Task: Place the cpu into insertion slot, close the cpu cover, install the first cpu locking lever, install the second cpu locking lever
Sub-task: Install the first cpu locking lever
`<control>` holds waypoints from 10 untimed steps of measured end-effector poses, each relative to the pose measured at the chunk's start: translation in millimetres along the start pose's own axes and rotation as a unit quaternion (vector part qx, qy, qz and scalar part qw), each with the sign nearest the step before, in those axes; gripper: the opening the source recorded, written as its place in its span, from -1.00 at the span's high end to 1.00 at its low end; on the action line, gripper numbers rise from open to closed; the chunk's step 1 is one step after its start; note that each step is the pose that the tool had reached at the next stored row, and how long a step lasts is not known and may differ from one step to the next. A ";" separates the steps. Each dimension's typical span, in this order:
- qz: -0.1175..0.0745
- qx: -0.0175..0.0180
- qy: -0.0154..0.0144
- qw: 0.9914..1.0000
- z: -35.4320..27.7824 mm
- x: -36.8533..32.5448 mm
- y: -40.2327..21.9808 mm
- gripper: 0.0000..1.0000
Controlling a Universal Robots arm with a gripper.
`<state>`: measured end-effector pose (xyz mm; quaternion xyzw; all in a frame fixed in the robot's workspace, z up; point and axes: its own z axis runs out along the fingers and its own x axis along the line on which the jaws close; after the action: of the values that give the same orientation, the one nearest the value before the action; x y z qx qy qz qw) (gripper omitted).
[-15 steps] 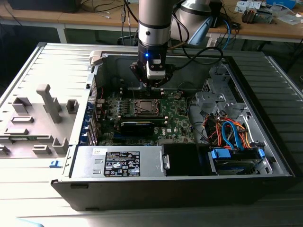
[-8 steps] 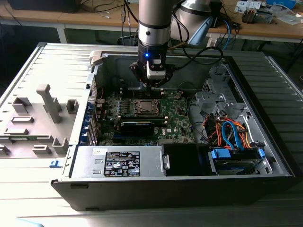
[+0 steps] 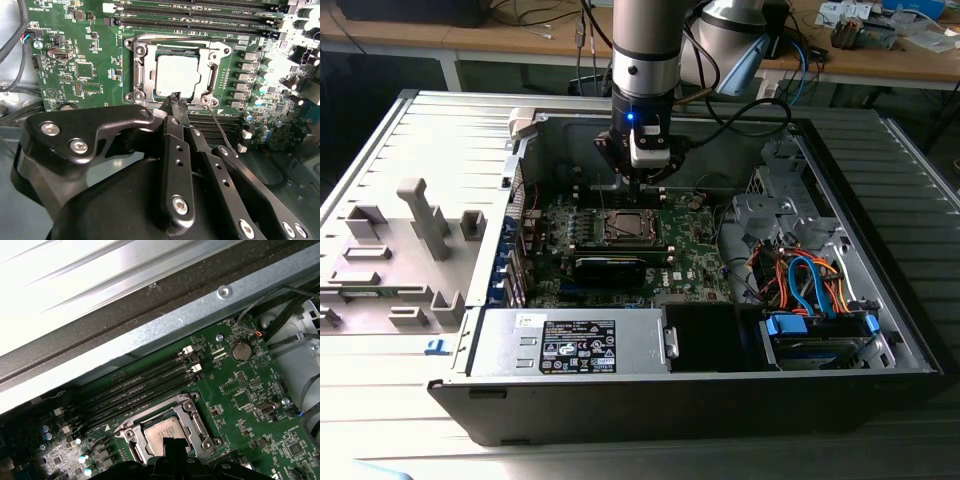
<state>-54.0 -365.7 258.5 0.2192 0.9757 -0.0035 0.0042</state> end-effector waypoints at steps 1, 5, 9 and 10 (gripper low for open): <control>0.000 0.000 0.000 1.000 0.0 0.0 0.0 0.79; -0.001 0.000 0.000 1.000 0.0 0.0 0.0 0.79; -0.002 0.000 0.000 1.000 0.0 0.0 0.0 0.79; -0.002 0.000 0.000 1.000 0.0 0.0 0.0 0.79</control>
<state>-54.0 -365.7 258.5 0.2168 0.9762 -0.0034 0.0042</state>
